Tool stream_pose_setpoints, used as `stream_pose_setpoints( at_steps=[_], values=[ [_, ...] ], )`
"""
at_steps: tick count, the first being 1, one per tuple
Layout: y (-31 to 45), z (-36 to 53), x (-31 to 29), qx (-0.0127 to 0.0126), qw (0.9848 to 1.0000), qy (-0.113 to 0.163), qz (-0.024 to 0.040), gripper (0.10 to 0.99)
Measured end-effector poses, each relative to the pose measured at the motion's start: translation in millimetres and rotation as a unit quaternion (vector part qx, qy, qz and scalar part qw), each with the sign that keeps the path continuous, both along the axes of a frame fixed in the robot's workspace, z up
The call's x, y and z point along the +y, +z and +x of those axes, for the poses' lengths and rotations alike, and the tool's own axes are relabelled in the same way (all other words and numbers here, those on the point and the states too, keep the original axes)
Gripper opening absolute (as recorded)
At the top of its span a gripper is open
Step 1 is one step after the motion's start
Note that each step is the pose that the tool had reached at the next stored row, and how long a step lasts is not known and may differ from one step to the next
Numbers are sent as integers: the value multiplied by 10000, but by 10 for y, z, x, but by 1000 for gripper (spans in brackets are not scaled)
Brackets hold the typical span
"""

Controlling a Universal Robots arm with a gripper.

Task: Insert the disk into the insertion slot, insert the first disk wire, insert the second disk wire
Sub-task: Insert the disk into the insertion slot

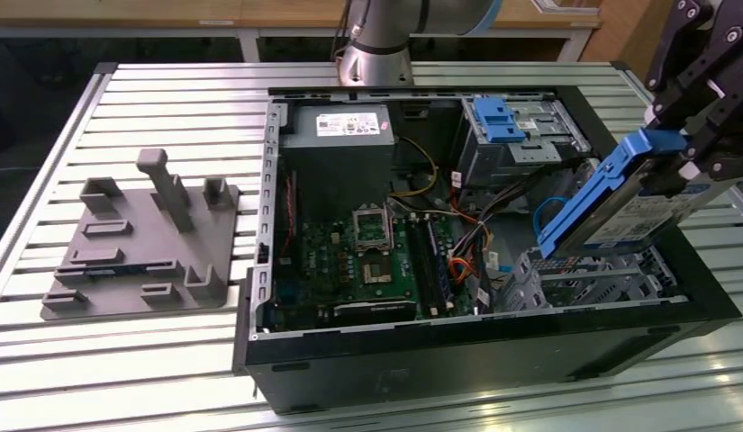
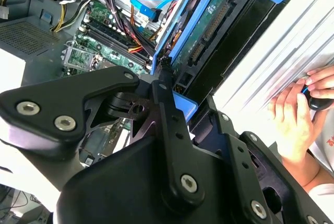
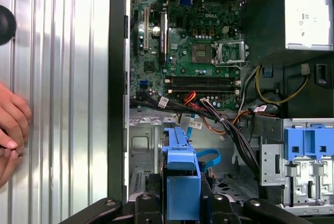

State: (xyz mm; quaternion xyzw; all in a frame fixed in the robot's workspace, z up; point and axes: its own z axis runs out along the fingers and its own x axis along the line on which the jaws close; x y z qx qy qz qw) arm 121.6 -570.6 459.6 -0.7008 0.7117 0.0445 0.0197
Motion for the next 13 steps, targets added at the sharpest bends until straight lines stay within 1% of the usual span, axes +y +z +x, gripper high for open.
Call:
stream_pose_setpoints(
  at_steps=[9, 13],
  values=[
    [-38, 0, 2, 0, 10000, 0, -7, 361],
    [-52, 0, 17, 0, 10000, 0, -9, 361]
  ],
)
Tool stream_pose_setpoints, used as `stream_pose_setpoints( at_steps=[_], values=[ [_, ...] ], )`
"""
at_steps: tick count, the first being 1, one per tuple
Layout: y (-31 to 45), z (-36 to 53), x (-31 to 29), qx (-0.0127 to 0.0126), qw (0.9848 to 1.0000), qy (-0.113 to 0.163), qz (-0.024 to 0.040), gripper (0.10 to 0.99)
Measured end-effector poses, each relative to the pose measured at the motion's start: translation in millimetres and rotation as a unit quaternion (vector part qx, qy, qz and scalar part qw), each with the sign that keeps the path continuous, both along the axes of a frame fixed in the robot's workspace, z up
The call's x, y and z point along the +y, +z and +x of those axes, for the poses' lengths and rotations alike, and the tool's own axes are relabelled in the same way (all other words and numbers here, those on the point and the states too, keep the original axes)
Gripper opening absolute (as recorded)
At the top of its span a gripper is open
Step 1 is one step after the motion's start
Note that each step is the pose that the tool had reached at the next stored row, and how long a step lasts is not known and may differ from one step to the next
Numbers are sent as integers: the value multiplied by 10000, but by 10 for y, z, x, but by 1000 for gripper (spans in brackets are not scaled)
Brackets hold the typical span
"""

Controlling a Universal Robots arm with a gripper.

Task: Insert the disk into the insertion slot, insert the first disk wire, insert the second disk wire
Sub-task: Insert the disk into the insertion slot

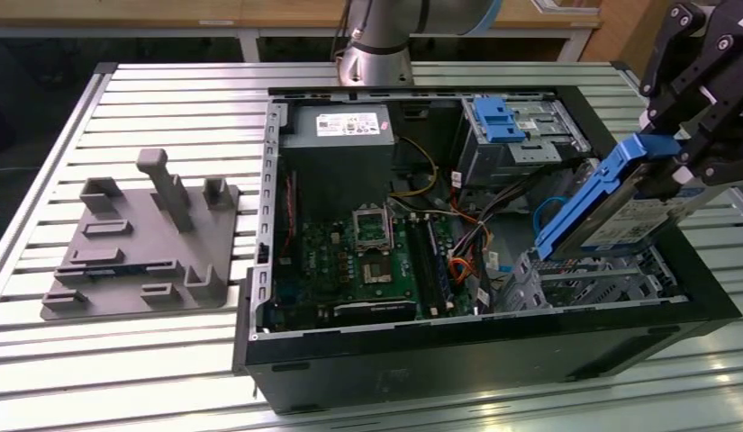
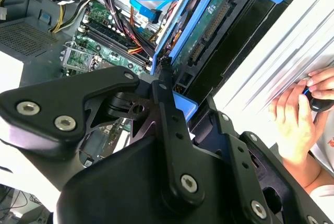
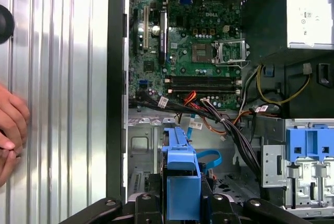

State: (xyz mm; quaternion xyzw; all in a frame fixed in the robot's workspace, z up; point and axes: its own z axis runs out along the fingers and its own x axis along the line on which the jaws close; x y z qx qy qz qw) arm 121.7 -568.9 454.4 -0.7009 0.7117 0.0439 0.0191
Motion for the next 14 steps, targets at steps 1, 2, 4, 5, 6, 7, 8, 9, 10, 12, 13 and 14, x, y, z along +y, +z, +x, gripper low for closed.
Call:
stream_pose_setpoints(
  at_steps=[1, 2, 4, 5, 6, 7, 8, 9, 10, 12, 13, 14],
  values=[
    [-4, 0, 4, 0, 10000, 0, -2, 361],
    [-8, 0, 5, 0, 10000, 0, -3, 361],
    [-18, 0, 5, 0, 10000, 0, -11, 361],
    [-21, 0, 6, 1, 10000, 0, -17, 361],
    [-26, 0, 5, 2, 10000, 0, -22, 361],
    [-31, -1, 5, 2, 10000, 0, -27, 361],
    [-35, 0, 5, 2, 10000, 0, -32, 361],
    [-39, 0, 6, 2, 10000, 0, -38, 361],
    [-43, 0, 5, 3, 10000, 0, -41, 361],
    [-52, 0, 5, 3, 10000, 0, -45, 361],
    [-55, 0, 6, 3, 10000, 0, -47, 361],
    [-59, 0, 6, 3, 10000, 0, -49, 361]
  ],
)
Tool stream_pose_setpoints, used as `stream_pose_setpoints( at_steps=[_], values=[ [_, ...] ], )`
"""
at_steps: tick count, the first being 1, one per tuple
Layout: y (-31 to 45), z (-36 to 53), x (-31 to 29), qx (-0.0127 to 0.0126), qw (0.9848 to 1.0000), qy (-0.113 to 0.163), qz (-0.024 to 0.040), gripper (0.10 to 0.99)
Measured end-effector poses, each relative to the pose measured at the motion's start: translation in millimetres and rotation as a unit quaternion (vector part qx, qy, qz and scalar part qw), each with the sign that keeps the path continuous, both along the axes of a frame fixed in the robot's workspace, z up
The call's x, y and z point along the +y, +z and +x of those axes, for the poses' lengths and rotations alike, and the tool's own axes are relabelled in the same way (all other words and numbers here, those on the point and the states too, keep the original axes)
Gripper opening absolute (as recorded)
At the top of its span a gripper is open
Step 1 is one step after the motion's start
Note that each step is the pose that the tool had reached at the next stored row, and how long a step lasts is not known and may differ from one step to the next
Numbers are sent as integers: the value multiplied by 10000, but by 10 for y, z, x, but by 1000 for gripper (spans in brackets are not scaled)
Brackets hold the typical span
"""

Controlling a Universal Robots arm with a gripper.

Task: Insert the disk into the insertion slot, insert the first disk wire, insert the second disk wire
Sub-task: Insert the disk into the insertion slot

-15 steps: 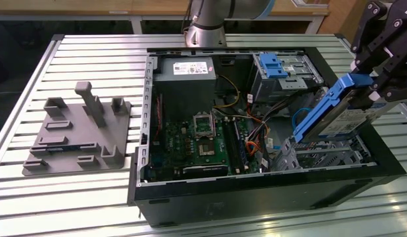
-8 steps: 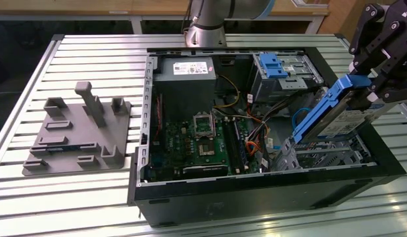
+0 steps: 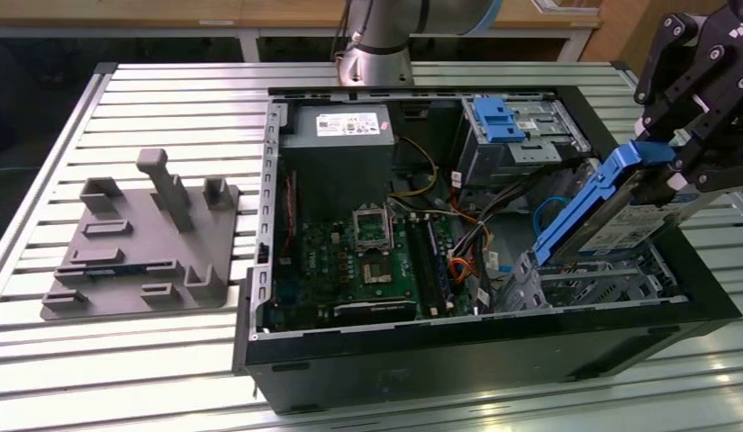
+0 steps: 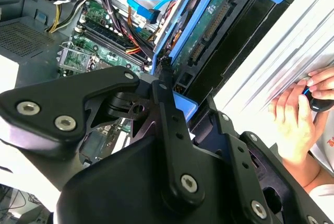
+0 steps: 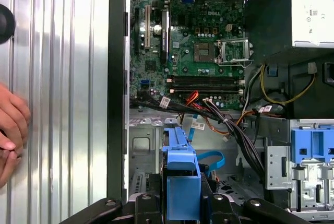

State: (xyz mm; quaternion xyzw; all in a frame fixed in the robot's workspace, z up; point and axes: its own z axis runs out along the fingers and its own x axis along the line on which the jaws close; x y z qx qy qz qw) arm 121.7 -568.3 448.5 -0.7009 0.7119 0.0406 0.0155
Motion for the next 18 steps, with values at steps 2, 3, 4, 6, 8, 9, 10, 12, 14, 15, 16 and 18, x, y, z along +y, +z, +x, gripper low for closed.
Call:
stream_pose_setpoints(
  at_steps=[2, 3, 4, 6, 8, 9, 10, 12, 14, 15, 16, 18],
  values=[
    [-8, 0, 0, 0, 10000, 0, -2, 361],
    [-12, 0, 0, 0, 10000, 0, -4, 361],
    [-16, 0, 0, 0, 10000, 0, -6, 361],
    [-23, 0, 0, 1, 10000, 0, -13, 361],
    [-34, 0, 0, 1, 10000, 0, -15, 361],
    [-40, 0, 0, 1, 10000, 0, -16, 361],
    [-45, 0, 0, 1, 10000, 0, -17, 361],
    [-58, 0, 0, 1, 10000, 0, -17, 361],
    [-70, 0, 0, 1, 10000, 0, -19, 361],
    [-76, 0, 0, 1, 10000, 0, -21, 361],
    [-82, -1, 0, 2, 10000, 0, -22, 361],
    [-95, -2, 0, 2, 10000, -1, -24, 361]
  ],
)
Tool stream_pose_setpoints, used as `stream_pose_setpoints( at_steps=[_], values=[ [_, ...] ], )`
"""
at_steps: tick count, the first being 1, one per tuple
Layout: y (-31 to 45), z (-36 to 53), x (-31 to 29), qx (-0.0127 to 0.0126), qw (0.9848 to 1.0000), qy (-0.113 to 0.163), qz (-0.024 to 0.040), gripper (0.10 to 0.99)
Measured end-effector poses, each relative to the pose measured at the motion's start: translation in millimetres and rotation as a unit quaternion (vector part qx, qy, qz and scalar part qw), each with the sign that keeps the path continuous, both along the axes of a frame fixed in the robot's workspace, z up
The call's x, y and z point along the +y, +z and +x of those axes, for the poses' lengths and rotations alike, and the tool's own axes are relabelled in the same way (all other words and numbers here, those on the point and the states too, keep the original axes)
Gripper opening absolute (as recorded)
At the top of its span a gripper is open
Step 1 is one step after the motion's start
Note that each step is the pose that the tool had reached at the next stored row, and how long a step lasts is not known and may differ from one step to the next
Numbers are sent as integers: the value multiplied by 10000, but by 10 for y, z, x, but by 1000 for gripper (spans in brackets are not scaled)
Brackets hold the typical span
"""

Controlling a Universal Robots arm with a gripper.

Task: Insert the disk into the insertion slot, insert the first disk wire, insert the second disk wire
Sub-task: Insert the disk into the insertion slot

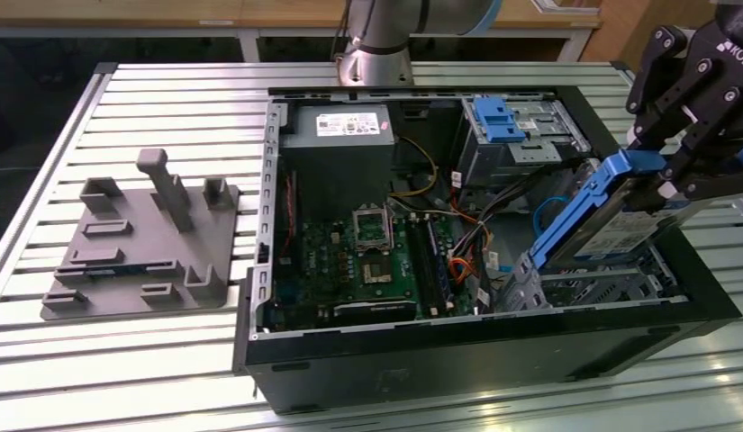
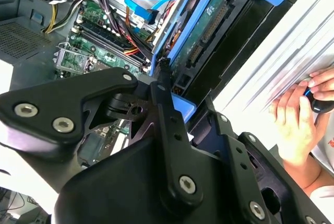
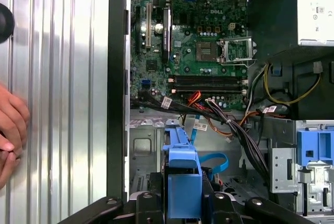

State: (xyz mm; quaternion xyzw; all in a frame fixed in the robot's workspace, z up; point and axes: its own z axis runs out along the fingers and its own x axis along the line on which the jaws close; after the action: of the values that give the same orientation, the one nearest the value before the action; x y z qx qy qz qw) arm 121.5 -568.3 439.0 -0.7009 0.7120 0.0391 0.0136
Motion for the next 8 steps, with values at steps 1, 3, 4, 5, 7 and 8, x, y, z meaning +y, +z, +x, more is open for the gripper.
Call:
stream_pose_setpoints(
  at_steps=[1, 3, 4, 5, 7, 8],
  values=[
    [-5, 0, 0, 1, 10000, 0, 1, 361],
    [-7, 0, 0, 3, 10000, 0, 2, 361],
    [-6, 0, 0, 4, 10000, 0, 3, 361],
    [-1, 0, 0, 5, 10000, 1, 5, 361],
    [15, 0, -1, 8, 10000, 2, 10, 361],
    [26, -1, -1, 12, 10000, 2, 7, 361]
  ],
)
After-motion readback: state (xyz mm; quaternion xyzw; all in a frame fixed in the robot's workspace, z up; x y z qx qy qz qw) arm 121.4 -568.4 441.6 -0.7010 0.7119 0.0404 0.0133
